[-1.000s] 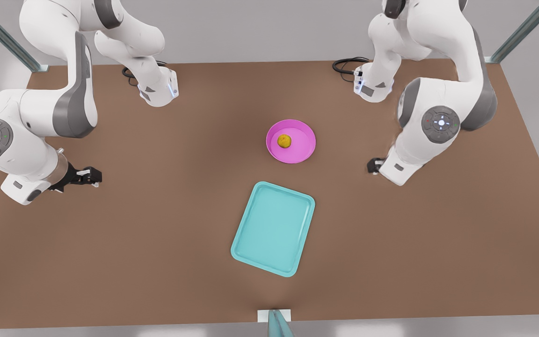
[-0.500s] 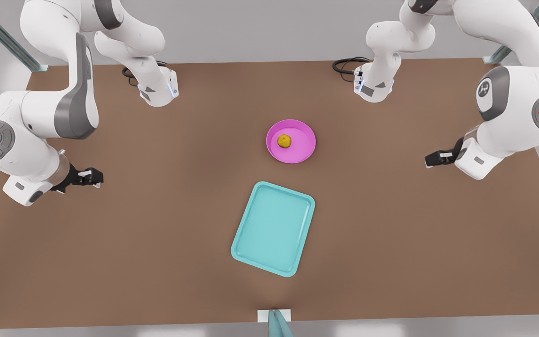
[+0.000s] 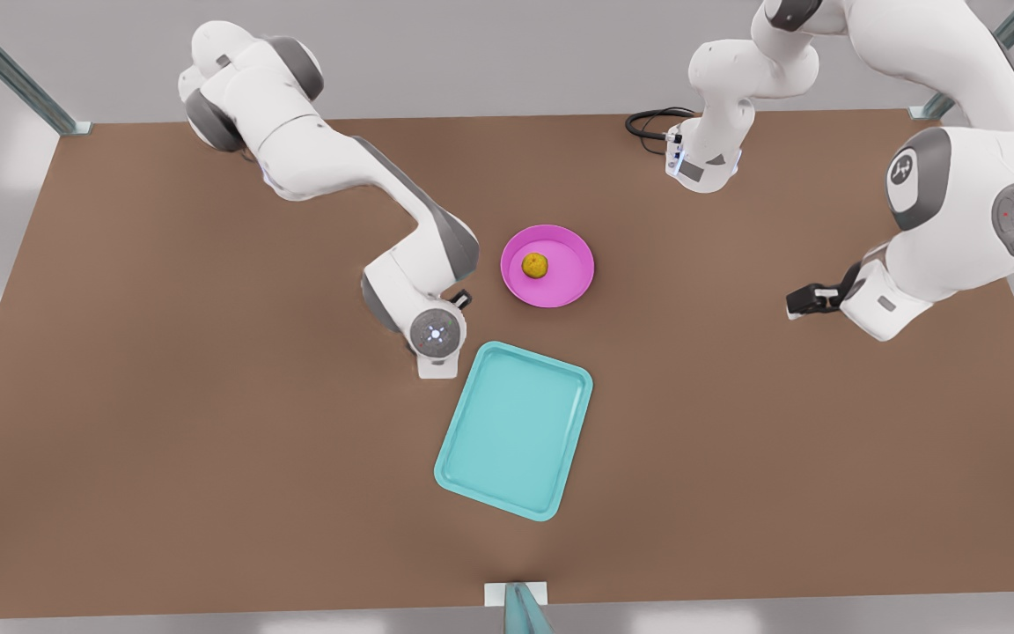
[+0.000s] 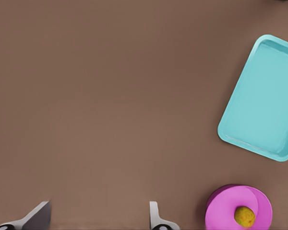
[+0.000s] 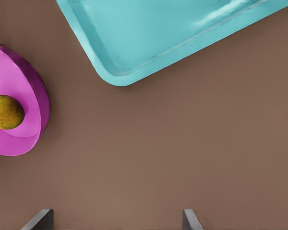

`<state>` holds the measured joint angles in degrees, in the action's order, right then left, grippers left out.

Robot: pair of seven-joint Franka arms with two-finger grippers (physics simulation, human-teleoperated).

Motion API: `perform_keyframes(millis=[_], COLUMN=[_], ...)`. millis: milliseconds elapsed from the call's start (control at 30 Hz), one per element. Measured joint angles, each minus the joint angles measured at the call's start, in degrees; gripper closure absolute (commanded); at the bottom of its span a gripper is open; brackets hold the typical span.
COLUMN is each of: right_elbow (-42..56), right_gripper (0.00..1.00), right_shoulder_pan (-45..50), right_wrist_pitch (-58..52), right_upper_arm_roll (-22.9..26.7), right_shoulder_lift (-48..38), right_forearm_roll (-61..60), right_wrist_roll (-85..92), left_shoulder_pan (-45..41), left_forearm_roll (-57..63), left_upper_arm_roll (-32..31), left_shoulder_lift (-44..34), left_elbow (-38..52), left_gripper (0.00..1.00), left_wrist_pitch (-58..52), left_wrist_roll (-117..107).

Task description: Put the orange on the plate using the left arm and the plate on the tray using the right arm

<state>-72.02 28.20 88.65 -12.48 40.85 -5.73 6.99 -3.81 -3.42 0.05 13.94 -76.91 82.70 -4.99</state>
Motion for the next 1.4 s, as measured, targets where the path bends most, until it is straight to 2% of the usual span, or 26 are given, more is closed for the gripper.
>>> perform_keyframes(millis=[133,267,367,700,900,1400], right_elbow=[-8.86,-24.11,-29.32,-31.47,-33.91,-32.38], right_gripper=[0.0,0.0,0.0,0.0,0.0,0.0], right_shoulder_pan=[0.89,-1.62,-2.06,-0.6,0.49,3.41], right_wrist_pitch=[9.09,20.0,27.66,38.6,39.13,38.75], right_upper_arm_roll=[-1.77,-2.48,-4.17,-5.44,-5.44,-5.44], right_shoulder_lift=[-0.97,-6.07,-7.07,-4.86,-4.62,-0.7], right_forearm_roll=[-6.89,-12.54,-16.0,-23.27,-23.7,-23.78], right_wrist_roll=[-1.71,-1.24,-0.04,0.7,-0.98,-3.53], left_shoulder_pan=[0.18,0.11,0.05,0.05,0.77,0.61], left_forearm_roll=[0.08,0.02,0.08,0.35,1.02,1.14], left_upper_arm_roll=[0.2,0.21,0.21,0.21,0.65,0.63], left_shoulder_lift=[0.13,-0.01,-0.02,-0.18,0.21,0.28], left_elbow=[-0.29,-0.32,-0.44,-0.34,-0.63,-0.34], left_gripper=[0.0,0.0,0.0,0.0,0.0,0.0], left_wrist_pitch=[-1.33,-2.02,-2.32,-3.91,-3.75,-8.35], left_wrist_roll=[0.62,1.17,1.55,2.56,2.93,3.61])
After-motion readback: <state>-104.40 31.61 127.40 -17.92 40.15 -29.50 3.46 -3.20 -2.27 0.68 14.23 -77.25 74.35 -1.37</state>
